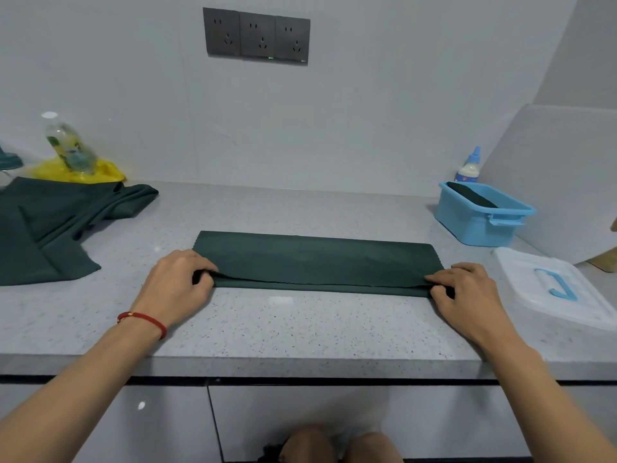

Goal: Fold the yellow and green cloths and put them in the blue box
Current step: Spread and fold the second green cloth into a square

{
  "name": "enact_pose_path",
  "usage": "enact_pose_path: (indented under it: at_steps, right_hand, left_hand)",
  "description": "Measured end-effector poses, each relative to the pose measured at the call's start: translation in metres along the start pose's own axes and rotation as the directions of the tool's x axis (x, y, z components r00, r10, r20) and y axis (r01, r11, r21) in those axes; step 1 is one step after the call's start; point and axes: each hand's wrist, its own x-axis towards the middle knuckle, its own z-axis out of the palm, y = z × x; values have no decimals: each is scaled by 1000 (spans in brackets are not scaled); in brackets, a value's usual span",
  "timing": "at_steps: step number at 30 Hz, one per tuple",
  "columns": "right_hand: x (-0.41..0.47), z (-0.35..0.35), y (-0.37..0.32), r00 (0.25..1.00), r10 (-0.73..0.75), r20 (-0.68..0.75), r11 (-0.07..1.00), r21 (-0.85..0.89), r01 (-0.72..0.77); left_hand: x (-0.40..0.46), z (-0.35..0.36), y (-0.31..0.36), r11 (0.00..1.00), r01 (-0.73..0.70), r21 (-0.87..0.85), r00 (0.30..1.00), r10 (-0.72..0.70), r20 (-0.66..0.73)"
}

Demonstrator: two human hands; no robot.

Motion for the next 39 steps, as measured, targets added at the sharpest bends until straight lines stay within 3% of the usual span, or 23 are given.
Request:
enact_pose_path:
  at_steps: [10,13,15,20,25,30,39]
  right_hand:
    - [-6,-8,-7,998,-46,-52,999,-1,46]
    - [-2,-12,-12,993,2,-120,991,134,14]
    - [7,-13,-24,990,66,-125,978,205,-40]
    - [58,7,-107,990,-99,99,982,172,80]
    - [70,51,-163,881,-260,395,960,7,280]
    - [69,77,-155,828,-244,504,963,28,267]
    - [78,56,-68,872,-54,487,991,-84,108]
  left_hand:
    - [-1,-3,3,998,54,26,998,-54,22]
    - [1,-10,13,999,17,37,999,-16,-42]
    - [13,-8,29,998,-37,55,999,37,10]
    - [67,34,93,985,-113,132,958,73,276]
    - [72,86,116,969,-147,200,852,21,523]
    - [74,104,107,976,-93,196,831,-32,555]
    - [82,90,66,971,-16,237,827,-121,549]
